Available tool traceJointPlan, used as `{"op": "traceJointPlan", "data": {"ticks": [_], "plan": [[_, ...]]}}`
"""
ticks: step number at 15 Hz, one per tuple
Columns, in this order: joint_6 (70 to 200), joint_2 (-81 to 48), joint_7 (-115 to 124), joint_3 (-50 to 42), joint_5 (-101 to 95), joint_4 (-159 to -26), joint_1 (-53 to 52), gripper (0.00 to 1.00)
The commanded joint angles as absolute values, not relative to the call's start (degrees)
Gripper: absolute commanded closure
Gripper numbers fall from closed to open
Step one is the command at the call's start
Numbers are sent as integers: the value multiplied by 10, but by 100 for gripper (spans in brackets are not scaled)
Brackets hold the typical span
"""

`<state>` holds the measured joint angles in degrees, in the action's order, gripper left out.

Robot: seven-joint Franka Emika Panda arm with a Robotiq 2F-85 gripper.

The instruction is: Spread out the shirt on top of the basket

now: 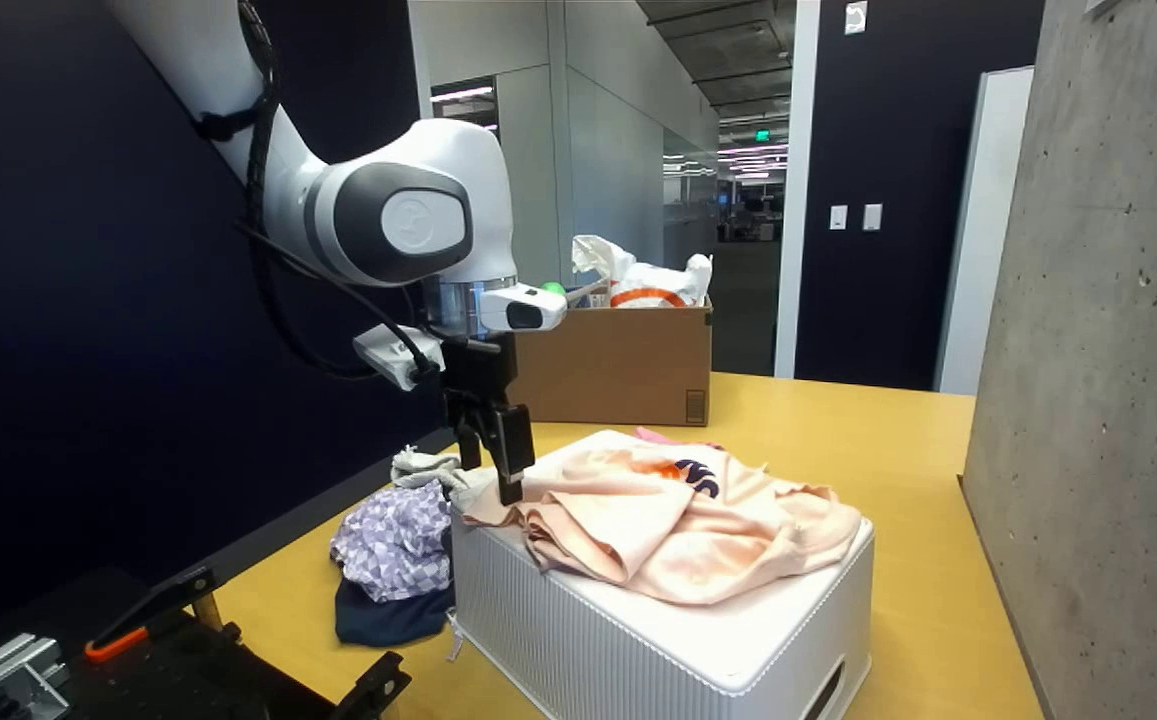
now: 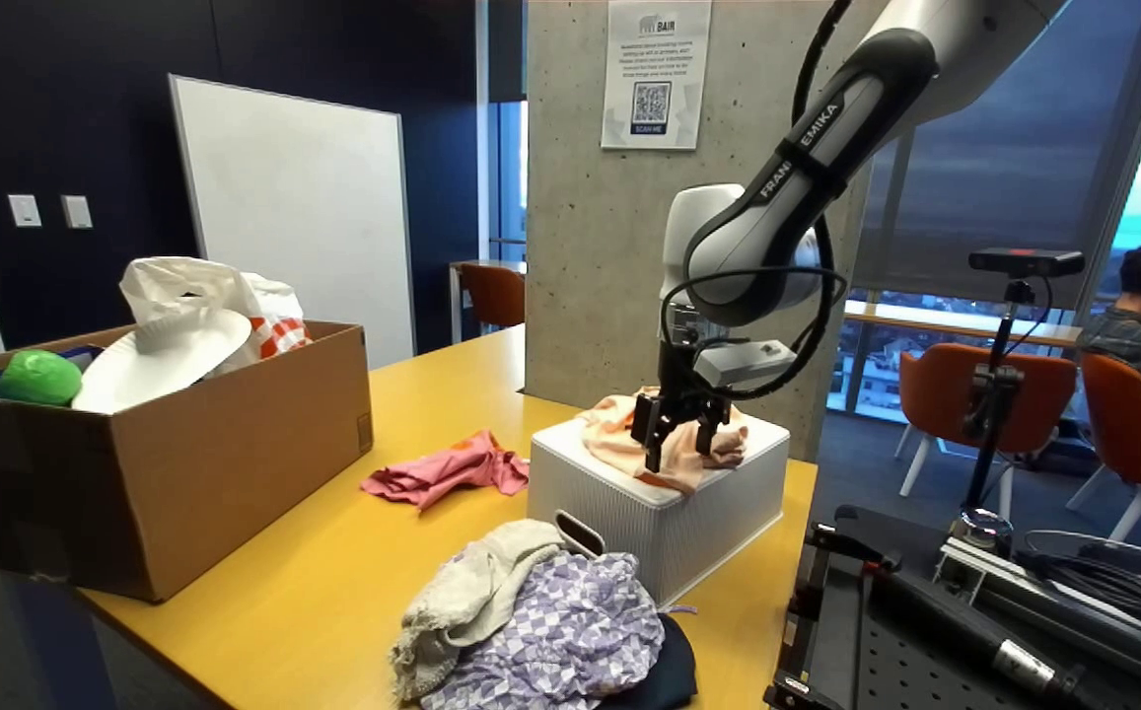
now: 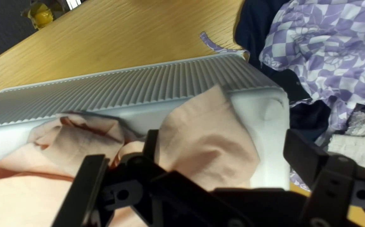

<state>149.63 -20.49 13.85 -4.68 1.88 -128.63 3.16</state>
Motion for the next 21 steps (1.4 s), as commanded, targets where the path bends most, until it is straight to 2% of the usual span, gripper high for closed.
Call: {"op": "traceJointPlan", "data": {"ticks": [1, 5, 6, 9, 11, 17, 18, 21], "plan": [[1509, -223, 129, -45, 39, -1281, 32, 0], [1511, -237, 126, -45, 47, -1277, 34, 2], [1512, -239, 125, -45, 50, -1277, 34, 22], [1515, -239, 126, -45, 51, -1279, 32, 38], [1521, -234, 128, -45, 49, -1284, 29, 55], [1541, -222, 130, -43, 50, -1302, 23, 98], [1541, -219, 134, -44, 46, -1303, 19, 100], [1548, -201, 152, -50, 31, -1322, -1, 98]]}}
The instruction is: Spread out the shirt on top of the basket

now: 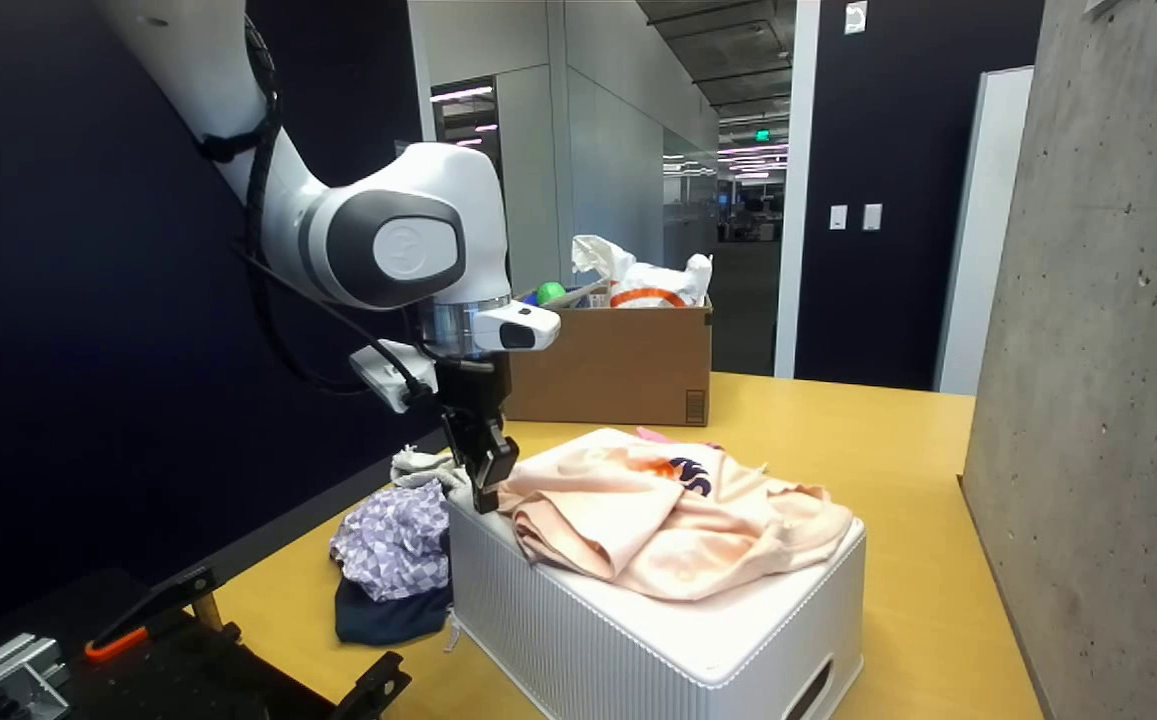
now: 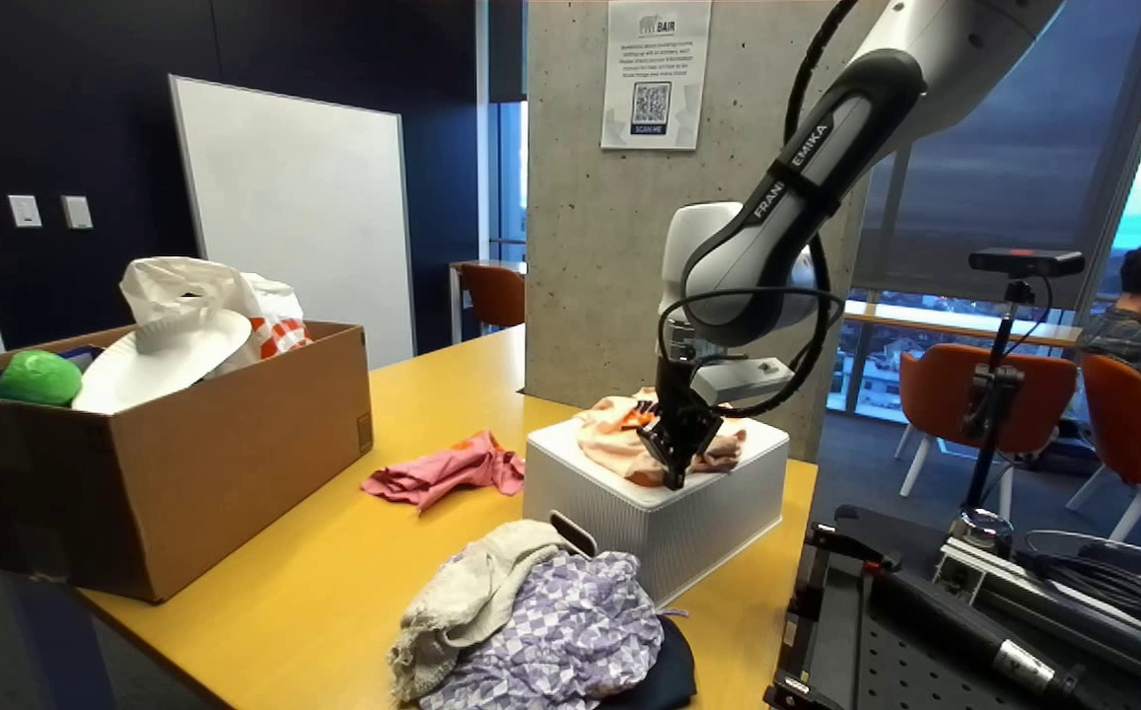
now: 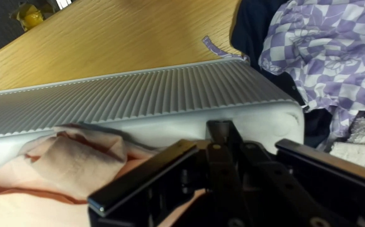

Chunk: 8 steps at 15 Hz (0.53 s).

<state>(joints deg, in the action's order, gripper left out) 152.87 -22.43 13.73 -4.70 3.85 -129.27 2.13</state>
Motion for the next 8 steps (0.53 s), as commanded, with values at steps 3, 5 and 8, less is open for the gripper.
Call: {"op": "traceJointPlan", "data": {"ticks": [3, 5, 8], "plan": [[1559, -170, 180, -60, 8, -1353, -31, 98], [1559, -146, 208, -68, -17, -1369, -54, 98], [1545, -107, 251, -68, -54, -1379, -76, 98]]}}
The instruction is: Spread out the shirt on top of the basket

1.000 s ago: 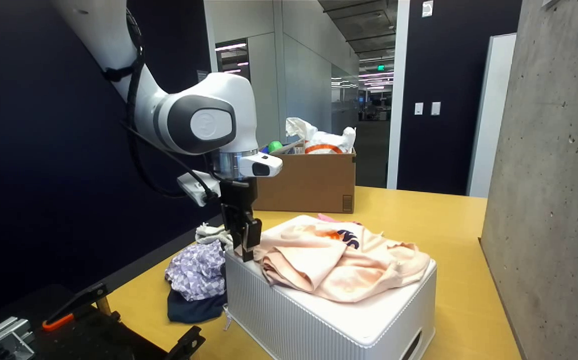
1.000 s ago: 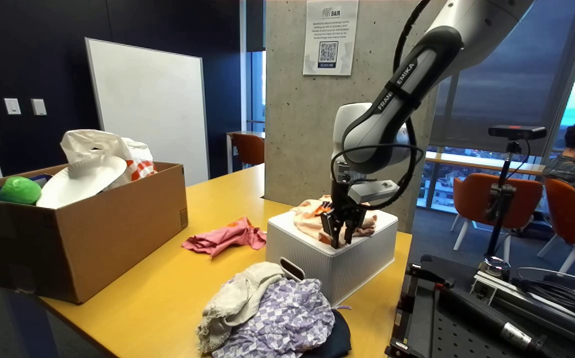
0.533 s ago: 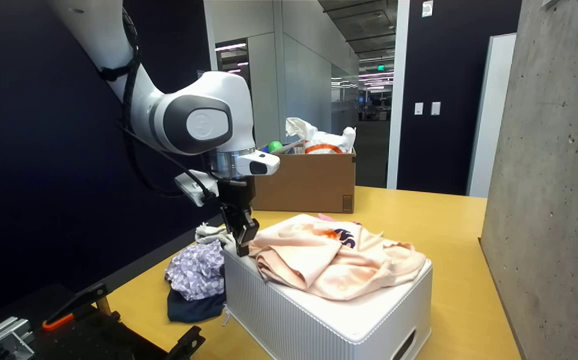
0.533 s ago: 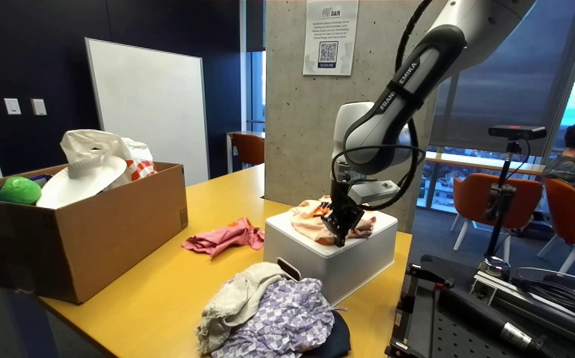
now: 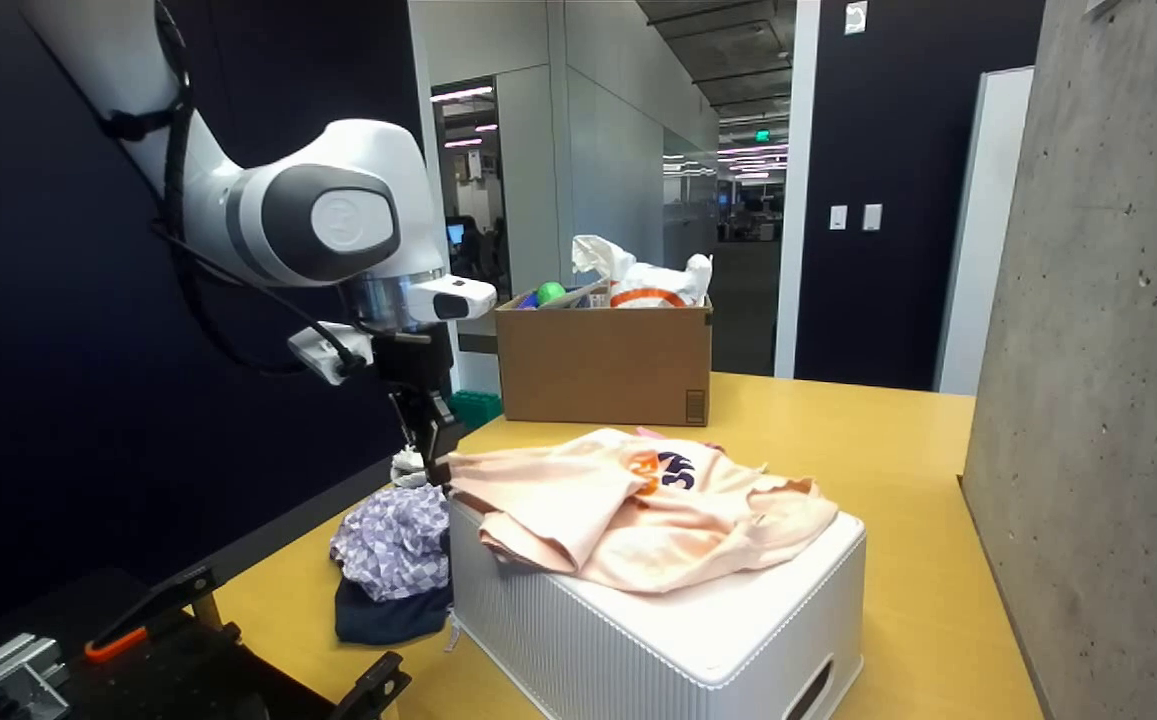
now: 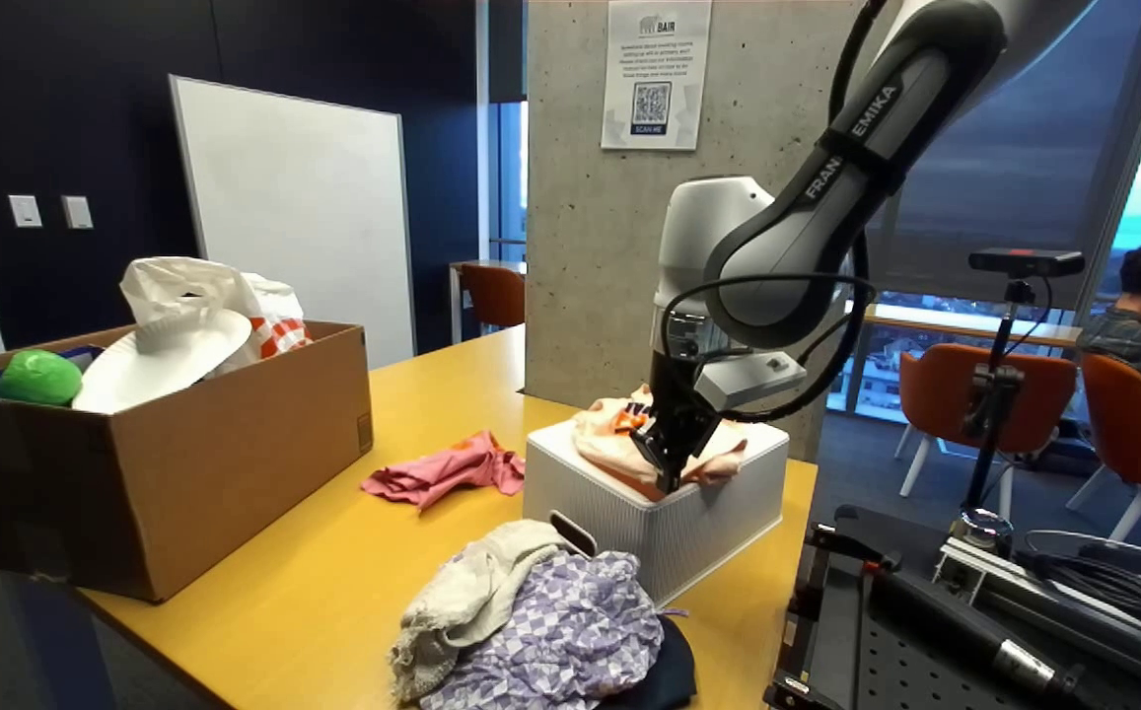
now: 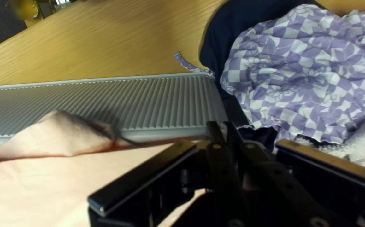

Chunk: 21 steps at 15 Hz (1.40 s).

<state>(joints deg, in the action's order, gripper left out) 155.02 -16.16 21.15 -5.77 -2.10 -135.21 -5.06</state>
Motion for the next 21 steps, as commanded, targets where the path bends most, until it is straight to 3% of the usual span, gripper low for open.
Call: {"op": "traceJointPlan", "data": {"ticks": [1, 11, 21], "plan": [[1543, -95, 260, -63, -61, -1381, -78, 98], [1553, -33, 232, -29, -48, -1326, -52, 98], [1528, -202, 69, 9, 79, -1083, -13, 98]]}}
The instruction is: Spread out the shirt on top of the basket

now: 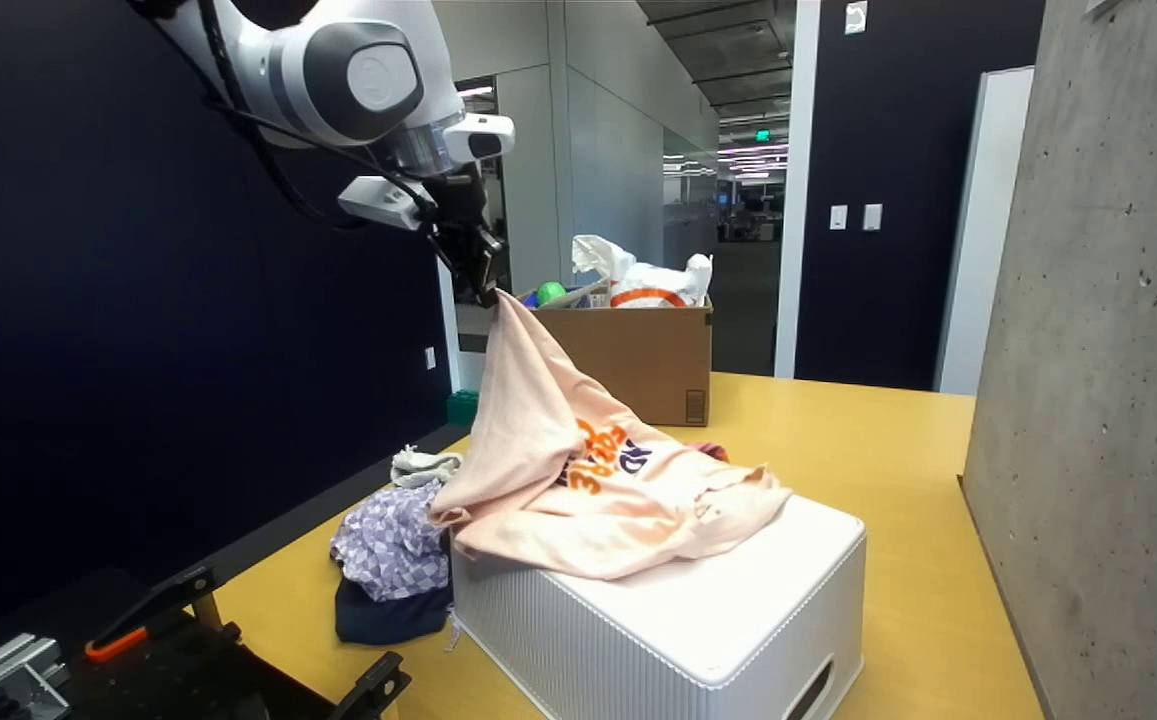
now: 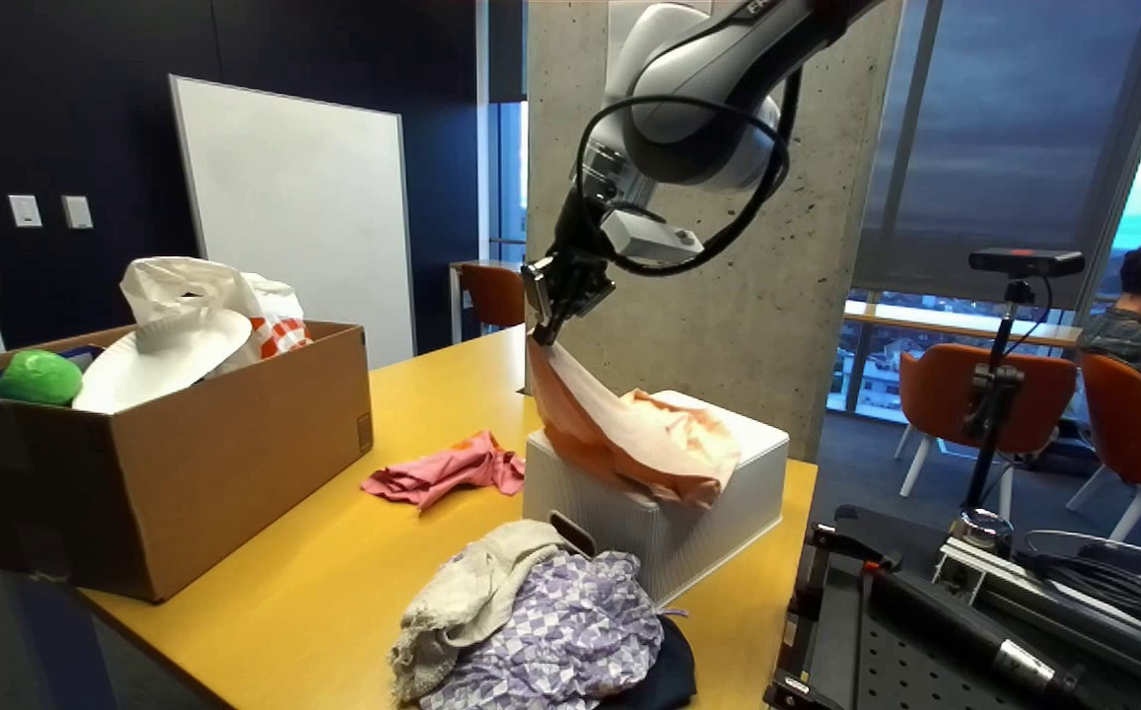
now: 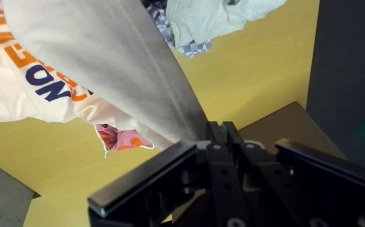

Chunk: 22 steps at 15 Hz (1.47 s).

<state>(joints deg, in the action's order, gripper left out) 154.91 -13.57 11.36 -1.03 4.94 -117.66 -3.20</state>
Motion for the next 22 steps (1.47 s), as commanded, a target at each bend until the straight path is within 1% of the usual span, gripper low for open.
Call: {"op": "traceJointPlan", "data": {"ticks": [1, 6, 10, 12, 13, 14, 17, 22], "plan": [[1522, -222, 61, 12, 80, -1054, -8, 98], [1484, -300, 9, 48, 101, -943, 15, 98], [1447, -341, -79, 110, 160, -890, 49, 98], [1428, -355, -100, 120, 171, -874, 53, 98], [1420, -360, -101, 118, 169, -869, 51, 69], [1411, -356, -98, 114, 164, -874, 48, 68], [1402, -326, -79, 102, 159, -914, 41, 48], [1389, -210, -30, 88, 169, -1072, 35, 10]]}}
